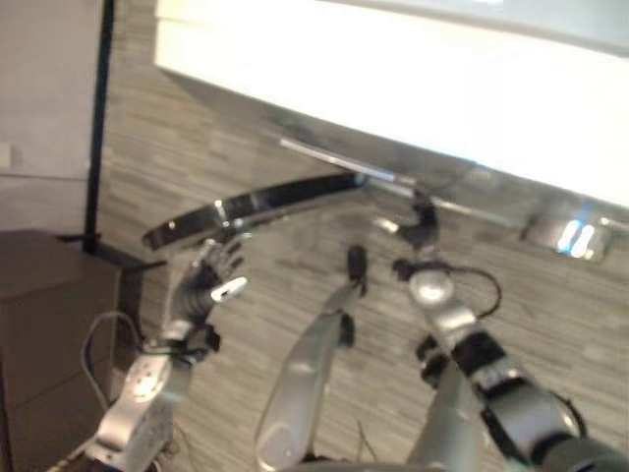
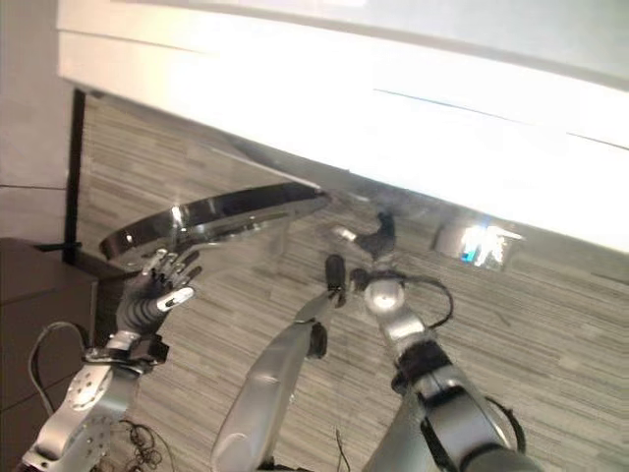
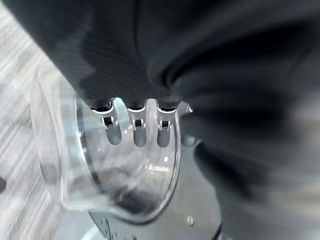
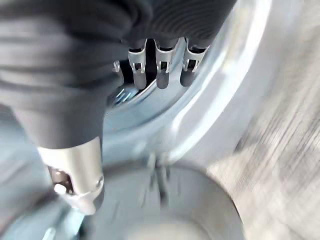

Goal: Grab the laundry basket,head to the washer,open it,put in the laundry and shut it.

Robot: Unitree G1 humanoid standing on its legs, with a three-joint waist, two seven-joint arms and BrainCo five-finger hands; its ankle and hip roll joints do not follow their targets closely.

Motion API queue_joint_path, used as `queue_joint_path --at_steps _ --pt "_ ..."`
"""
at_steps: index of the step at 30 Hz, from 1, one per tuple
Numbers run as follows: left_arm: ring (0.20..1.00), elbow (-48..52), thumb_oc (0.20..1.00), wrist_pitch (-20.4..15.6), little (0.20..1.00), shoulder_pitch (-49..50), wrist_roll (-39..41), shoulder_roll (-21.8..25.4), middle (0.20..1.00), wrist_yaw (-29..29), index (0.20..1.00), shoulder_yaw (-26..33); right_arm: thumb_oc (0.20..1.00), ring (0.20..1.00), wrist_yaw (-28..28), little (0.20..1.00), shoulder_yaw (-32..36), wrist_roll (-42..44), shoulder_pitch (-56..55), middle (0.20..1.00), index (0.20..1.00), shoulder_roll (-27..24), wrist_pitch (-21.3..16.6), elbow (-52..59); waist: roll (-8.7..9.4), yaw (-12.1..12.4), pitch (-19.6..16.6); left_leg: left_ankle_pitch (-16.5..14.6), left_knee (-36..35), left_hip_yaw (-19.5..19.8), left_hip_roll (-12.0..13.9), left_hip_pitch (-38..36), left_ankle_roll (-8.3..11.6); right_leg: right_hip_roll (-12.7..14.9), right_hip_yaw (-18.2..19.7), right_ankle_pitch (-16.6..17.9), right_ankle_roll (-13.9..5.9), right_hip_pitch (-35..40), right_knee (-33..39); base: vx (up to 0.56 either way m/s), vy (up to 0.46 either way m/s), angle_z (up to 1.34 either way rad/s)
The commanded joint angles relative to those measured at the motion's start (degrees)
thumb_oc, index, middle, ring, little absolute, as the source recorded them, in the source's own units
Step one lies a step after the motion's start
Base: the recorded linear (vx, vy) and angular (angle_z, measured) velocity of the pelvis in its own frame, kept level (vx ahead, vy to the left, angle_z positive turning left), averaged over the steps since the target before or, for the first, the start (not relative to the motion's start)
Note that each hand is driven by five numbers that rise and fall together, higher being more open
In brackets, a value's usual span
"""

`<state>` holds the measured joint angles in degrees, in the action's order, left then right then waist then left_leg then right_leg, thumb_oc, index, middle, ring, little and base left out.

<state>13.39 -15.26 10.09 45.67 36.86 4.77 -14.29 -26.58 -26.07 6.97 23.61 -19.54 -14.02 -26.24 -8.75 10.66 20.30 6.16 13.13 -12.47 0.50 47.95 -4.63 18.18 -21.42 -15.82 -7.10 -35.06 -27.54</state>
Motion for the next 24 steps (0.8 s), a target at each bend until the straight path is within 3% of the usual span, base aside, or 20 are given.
queue_joint_path --at_steps 1,3,4,5,7,10,16,22,24 --pt "1.0 0.6 1.0 -3.1 1.0 -0.8 -3.4 0.4 1.0 0.6 1.0 -1.3 1.0 1.0 4.9 1.0 -0.3 -1.2 -5.9 1.0 1.0 2.0 -0.6 -5.8 2.18 -0.9 -1.5 -2.6 -2.8 0.2 0.5 -4.5 3.73 -1.8 0.6 2.8 2.87 5.0 -2.7 0.04 -0.098 -0.12" --pt "1.0 0.5 1.0 -3.0 1.0 -0.9 -3.6 0.6 1.0 0.6 1.0 -1.0 1.0 1.0 6.2 1.0 -0.7 -1.0 -8.0 1.0 1.0 1.9 -0.1 -7.2 2.79 -1.5 -1.9 -2.5 -3.3 0.4 0.6 -6.0 3.94 -2.2 0.3 2.9 2.8 6.6 -1.7 0.04 -0.087 -0.18" --pt "1.0 0.0 1.0 -3.1 1.0 -0.6 -4.1 0.7 1.0 0.4 1.0 -0.2 1.0 1.0 9.1 1.0 -1.6 -1.8 -12.4 1.0 1.0 1.4 0.6 -8.6 4.4 -2.3 -3.0 -2.2 -3.8 0.7 1.1 -8.5 4.34 -3.0 0.2 3.1 2.59 9.3 -0.2 0.04 -0.074 -0.22" --pt "1.0 0.1 1.0 -3.1 1.0 -0.3 -4.1 0.7 1.0 0.4 1.0 -0.2 1.0 1.0 9.1 1.0 -1.7 -1.9 -12.7 1.0 1.0 1.4 0.6 -8.6 4.34 -2.4 -2.8 -2.1 -4.0 0.7 1.1 -9.0 4.39 -3.1 0.1 3.2 2.58 9.9 0.2 0.08 -0.138 -0.1" --pt "1.0 -0.4 1.0 -3.1 1.0 0.7 -4.7 1.3 1.0 -0.7 1.0 1.5 1.0 1.0 13.7 1.0 -1.9 -2.6 -19.8 1.0 1.0 1.4 1.3 -12.3 6.68 -3.8 -4.8 -1.5 -5.4 1.2 1.9 -15.2 5.02 -4.4 -0.6 3.7 2.25 16.0 3.1 0.08 -0.127 0.06" --pt "1.0 -0.1 1.0 -2.7 1.0 1.7 -4.9 0.7 1.0 -1.5 1.0 4.1 1.0 1.0 17.7 1.0 -0.9 -3.0 -25.8 1.0 1.0 2.1 2.1 -13.7 8.18 -4.8 -7.0 -0.8 -7.5 1.8 3.0 -22.0 5.88 -5.5 -1.5 3.7 1.99 22.7 6.5 0.03 -0.11 0.02" --pt "1.0 -1.3 1.0 -1.6 1.0 2.4 -5.7 -2.2 1.0 -1.9 1.0 5.6 1.0 1.0 20.6 1.0 -0.9 -3.3 -28.8 1.0 1.0 2.9 3.3 -12.9 9.56 -5.1 -9.8 0.1 -10.7 2.1 4.0 -29.5 6.48 -6.5 -2.9 4.4 1.42 30.2 9.3 0.0 -0.027 -0.01" --pt "1.0 -4.6 1.0 -0.4 1.0 2.9 -6.7 -5.6 1.0 -2.5 1.0 6.1 1.0 1.0 21.2 1.0 2.0 -2.6 -30.0 1.0 1.0 3.4 4.1 -11.2 11.09 -5.5 -13.3 -0.4 -13.5 1.7 4.0 -36.9 6.19 -6.6 -1.9 8.2 -0.41 36.7 12.2 0.03 0.014 -0.04" --pt "1.0 -5.9 1.0 0.0 1.0 3.3 -7.8 -7.6 1.0 -2.5 1.0 6.2 1.0 1.0 21.1 1.0 4.3 -2.3 -31.5 1.0 1.0 2.9 4.2 -8.5 11.49 -5.6 -15.1 -0.3 -13.6 0.6 3.8 -38.9 5.54 -6.6 -2.4 11.0 -0.9 39.7 15.2 0.0 0.044 -0.06"
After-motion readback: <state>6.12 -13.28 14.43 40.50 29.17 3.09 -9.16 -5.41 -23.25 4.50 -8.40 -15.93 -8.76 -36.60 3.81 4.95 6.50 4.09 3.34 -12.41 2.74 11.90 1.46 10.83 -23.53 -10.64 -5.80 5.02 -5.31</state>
